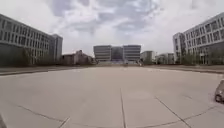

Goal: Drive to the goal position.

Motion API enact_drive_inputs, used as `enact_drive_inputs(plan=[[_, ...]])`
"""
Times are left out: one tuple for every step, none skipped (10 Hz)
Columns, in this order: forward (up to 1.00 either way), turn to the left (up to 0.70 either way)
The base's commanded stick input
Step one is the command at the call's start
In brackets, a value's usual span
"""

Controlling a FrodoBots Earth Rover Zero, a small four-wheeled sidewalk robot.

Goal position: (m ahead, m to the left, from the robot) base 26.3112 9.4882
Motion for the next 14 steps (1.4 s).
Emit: enact_drive_inputs(plan=[[0.70,-0.30],[0.70,-0.09],[0.70,0.00],[0.70,0.00],[0.70,0.00],[0.70,0.00],[0.70,0.00],[0.70,-0.02],[0.70,0.00],[0.70,0.00],[0.70,0.00],[0.70,0.00],[0.70,0.00],[0.70,0.00]])
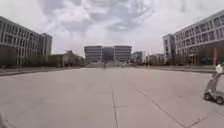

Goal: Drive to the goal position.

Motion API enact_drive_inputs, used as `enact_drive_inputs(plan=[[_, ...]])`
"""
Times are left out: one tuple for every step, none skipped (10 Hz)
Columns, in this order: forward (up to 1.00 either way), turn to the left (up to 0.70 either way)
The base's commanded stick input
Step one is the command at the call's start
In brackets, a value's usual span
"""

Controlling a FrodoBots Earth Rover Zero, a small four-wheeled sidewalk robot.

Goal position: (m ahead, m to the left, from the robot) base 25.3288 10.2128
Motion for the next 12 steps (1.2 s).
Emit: enact_drive_inputs(plan=[[0.70,-0.22],[0.70,-0.15],[0.70,-0.05],[0.70,0.00],[0.70,0.00],[0.70,0.00],[0.70,0.00],[0.70,0.00],[0.70,0.00],[0.70,0.00],[0.70,0.00],[0.70,0.00]])
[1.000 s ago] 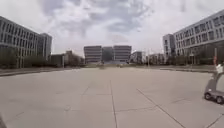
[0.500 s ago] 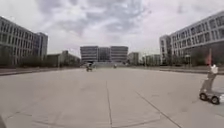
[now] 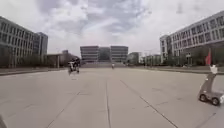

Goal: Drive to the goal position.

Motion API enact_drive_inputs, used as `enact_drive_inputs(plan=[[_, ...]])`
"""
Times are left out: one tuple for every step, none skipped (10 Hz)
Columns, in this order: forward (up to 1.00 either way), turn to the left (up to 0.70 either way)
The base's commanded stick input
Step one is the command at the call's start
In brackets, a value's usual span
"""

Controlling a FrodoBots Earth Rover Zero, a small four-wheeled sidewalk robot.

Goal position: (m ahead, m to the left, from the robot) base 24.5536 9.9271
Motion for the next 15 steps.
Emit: enact_drive_inputs(plan=[[0.70,0.00],[0.70,0.00],[0.70,0.00],[0.70,0.23],[0.70,0.35],[0.70,0.23],[0.70,0.09],[0.70,0.00],[0.70,0.00],[0.70,0.00],[0.70,0.00],[0.70,0.00],[0.70,0.00],[0.70,0.00],[0.70,0.00]])
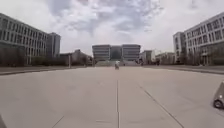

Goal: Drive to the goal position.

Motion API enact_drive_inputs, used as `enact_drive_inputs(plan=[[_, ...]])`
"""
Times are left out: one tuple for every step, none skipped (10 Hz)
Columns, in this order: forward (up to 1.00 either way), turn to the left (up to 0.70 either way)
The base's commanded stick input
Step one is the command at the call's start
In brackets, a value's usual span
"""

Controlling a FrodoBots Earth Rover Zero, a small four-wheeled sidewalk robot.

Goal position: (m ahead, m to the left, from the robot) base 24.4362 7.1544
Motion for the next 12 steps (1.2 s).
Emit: enact_drive_inputs(plan=[[0.70,0.00],[0.70,0.00],[0.70,0.00],[0.70,0.00],[0.70,0.00],[0.70,0.00],[0.70,0.00],[0.70,0.00],[0.70,0.00],[0.70,0.00],[0.70,0.00],[0.70,0.00]])
